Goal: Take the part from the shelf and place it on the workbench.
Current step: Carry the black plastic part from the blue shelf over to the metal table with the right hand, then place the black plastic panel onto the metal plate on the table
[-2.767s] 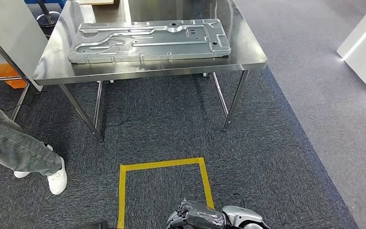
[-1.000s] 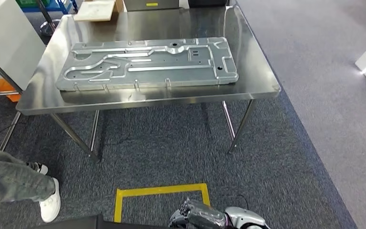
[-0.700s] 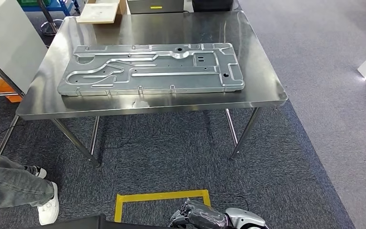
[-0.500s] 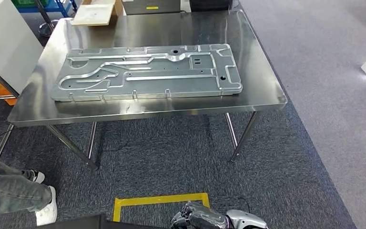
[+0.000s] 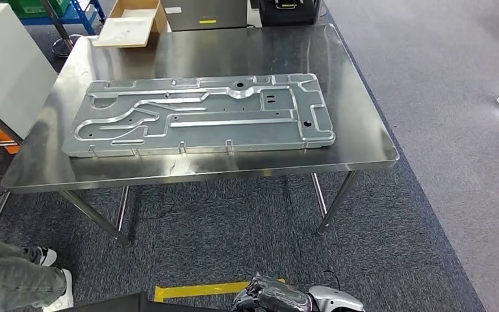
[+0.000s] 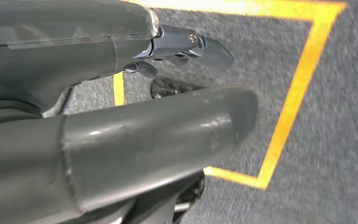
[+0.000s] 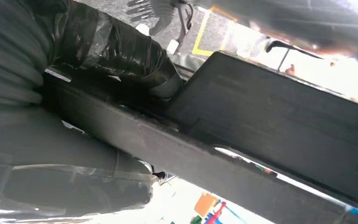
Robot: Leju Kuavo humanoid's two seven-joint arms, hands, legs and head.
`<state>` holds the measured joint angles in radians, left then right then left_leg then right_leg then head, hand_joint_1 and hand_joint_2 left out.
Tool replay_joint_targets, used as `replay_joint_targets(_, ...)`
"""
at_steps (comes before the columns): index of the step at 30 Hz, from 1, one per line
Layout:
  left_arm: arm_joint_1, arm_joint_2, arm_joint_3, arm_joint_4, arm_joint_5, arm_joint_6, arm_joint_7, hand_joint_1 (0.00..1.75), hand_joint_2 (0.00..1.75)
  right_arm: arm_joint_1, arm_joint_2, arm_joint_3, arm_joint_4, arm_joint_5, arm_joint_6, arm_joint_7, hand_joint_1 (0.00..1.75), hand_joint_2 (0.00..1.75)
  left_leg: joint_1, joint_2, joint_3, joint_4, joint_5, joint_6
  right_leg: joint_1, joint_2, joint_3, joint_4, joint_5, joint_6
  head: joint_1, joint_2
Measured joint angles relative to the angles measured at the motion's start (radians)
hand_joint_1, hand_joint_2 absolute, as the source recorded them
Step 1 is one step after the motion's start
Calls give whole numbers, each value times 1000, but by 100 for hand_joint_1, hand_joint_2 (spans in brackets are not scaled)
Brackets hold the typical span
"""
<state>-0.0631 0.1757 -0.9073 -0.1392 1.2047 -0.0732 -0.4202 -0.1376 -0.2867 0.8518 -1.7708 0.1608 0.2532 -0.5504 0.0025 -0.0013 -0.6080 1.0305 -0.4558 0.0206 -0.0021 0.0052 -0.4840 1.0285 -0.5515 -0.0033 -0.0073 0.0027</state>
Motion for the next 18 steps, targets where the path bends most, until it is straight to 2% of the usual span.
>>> replay_joint_targets(2,1,-1,0,0,0,0,0,0,0,0,0,-2,-4,0,0,0,175,175,5,-1,22,-12,1,11,-1,-1,-5,35,-5,8,0,0)
replay_joint_targets(3,0,-1,0,0,0,0,0,0,0,0,0,-2,-5,0,0,0,175,175,7,-2,34,-16,-2,15,-2,-1,-27,77,-17,11,0,0)
replay_joint_targets(6,-1,-1,0,0,1,0,0,0,0,2,-1,-4,-6,-2,2,0,175,175,6,-3,55,-18,-23,22,-4,-2,-149,245,-83,18,0,0)
replay_joint_targets(7,0,-1,0,0,1,0,0,0,0,3,-1,-4,-6,-2,3,0,175,175,5,-4,65,-18,-32,22,-5,-2,-180,267,-95,20,0,0)
replay_joint_targets(8,1,-1,-1,0,1,0,0,0,0,4,-1,-5,-6,-3,4,0,175,175,5,-5,78,-18,-42,20,-5,-2,-195,257,-85,20,0,0)
replay_joint_targets(9,1,-2,-1,0,1,0,0,0,0,5,-1,-5,-6,-3,4,0,175,175,5,-6,93,-18,-53,18,-4,-2,-195,218,-53,18,0,0)
replay_joint_targets(11,0,-5,-1,0,-1,0,0,0,0,3,0,-6,-6,-11,4,6,175,175,4,-8,121,-17,-77,11,0,-1,-178,103,51,10,0,0)
replay_joint_targets(12,-2,-6,-2,0,-4,0,2,0,0,-5,2,-6,-5,-22,6,16,175,175,3,-9,129,-16,-87,6,2,0,-172,64,91,3,0,0)
replay_joint_targets(13,-6,-6,-4,0,-8,0,4,0,0,-18,8,-6,-3,-36,8,30,175,175,2,-9,134,-16,-95,0,5,1,-170,42,115,-3,0,0)
replay_joint_targets(16,-23,-7,-9,0,-14,0,13,0,0,-83,40,-9,9,-68,7,79,175,175,1,-6,136,-1,-95,-18,3,5,-160,31,115,-20,1,0)
replay_joint_targets(18,-31,-8,-11,0,-12,0,10,0,0,-114,57,-16,14,-58,-13,96,175,175,2,-5,110,56,-107,-27,-1,2,-139,16,110,-30,1,0)
